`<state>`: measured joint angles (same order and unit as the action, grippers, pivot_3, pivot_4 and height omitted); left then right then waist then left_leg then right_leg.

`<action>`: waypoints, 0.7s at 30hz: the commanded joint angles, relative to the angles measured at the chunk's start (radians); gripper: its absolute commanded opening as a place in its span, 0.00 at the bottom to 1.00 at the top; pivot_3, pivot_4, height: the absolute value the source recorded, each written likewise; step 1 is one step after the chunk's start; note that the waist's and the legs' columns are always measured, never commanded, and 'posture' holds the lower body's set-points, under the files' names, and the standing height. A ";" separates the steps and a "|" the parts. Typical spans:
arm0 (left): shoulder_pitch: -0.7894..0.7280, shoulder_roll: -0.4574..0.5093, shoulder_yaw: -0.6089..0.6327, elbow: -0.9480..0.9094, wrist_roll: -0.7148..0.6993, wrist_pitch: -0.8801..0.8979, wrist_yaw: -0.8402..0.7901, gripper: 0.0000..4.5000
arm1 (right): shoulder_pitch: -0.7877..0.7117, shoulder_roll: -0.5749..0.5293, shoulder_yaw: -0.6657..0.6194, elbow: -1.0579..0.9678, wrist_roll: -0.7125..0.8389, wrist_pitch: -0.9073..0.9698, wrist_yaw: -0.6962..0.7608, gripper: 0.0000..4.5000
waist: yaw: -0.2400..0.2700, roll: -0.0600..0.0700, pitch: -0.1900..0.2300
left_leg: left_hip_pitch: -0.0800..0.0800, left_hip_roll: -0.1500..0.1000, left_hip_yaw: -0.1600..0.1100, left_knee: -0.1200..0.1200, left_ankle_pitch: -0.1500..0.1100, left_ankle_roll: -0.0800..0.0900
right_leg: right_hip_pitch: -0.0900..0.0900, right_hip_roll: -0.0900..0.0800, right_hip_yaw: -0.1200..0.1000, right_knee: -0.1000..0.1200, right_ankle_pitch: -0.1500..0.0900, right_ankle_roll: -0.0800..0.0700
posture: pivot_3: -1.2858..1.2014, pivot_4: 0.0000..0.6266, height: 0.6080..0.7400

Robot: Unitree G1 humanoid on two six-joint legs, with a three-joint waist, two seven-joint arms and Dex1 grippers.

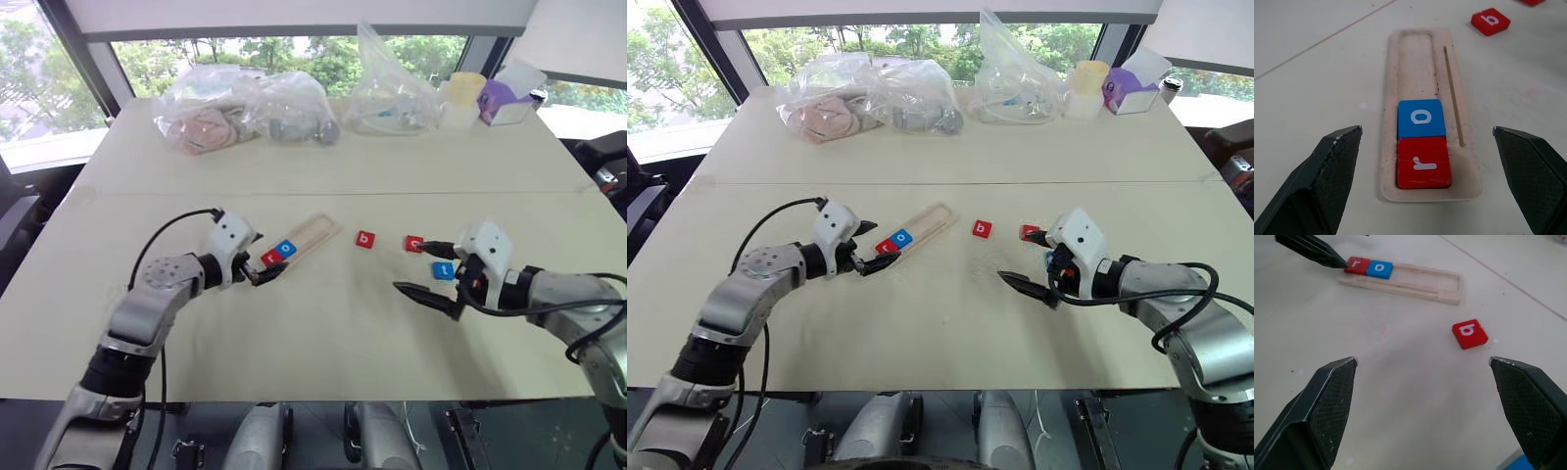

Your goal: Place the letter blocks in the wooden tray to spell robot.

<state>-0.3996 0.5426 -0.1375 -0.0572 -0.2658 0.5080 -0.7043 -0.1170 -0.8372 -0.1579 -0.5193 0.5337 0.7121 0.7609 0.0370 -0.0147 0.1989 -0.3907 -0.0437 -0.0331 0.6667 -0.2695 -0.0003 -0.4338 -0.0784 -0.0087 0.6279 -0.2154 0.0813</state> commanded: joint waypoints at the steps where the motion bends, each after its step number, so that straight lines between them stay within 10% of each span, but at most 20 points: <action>1: -0.030 -0.006 -0.002 0.062 0.030 -0.071 -0.025 1.00 | 0.005 0.015 -0.010 -0.062 0.004 -0.006 -0.026 0.99 | 0.000 0.000 0.000 | 0.000 0.000 0.000 0.000 0.000 0.000 | 0.000 0.000 0.000 0.000 0.000 0.000 | 0.52 0.24 0.89; 21: -0.043 -0.034 0.007 0.140 0.074 -0.114 -0.086 1.00 | 0.015 0.037 0.022 -0.088 0.004 -0.004 -0.063 0.99 | 0.001 0.000 0.000 | 0.000 0.000 0.000 0.000 0.000 0.000 | 0.000 0.000 0.000 0.000 0.000 0.000 | 0.52 0.24 0.89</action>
<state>-0.4444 0.5080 -0.1426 0.1091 -0.1870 0.3882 -0.7847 -0.0996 -0.8040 -0.1274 -0.5670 0.5340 0.7152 0.7004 0.0376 -0.0150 0.1985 -0.3907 -0.0437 -0.0330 0.6668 -0.2695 -0.0003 -0.4337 -0.0786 -0.0087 0.6278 -0.2149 0.0816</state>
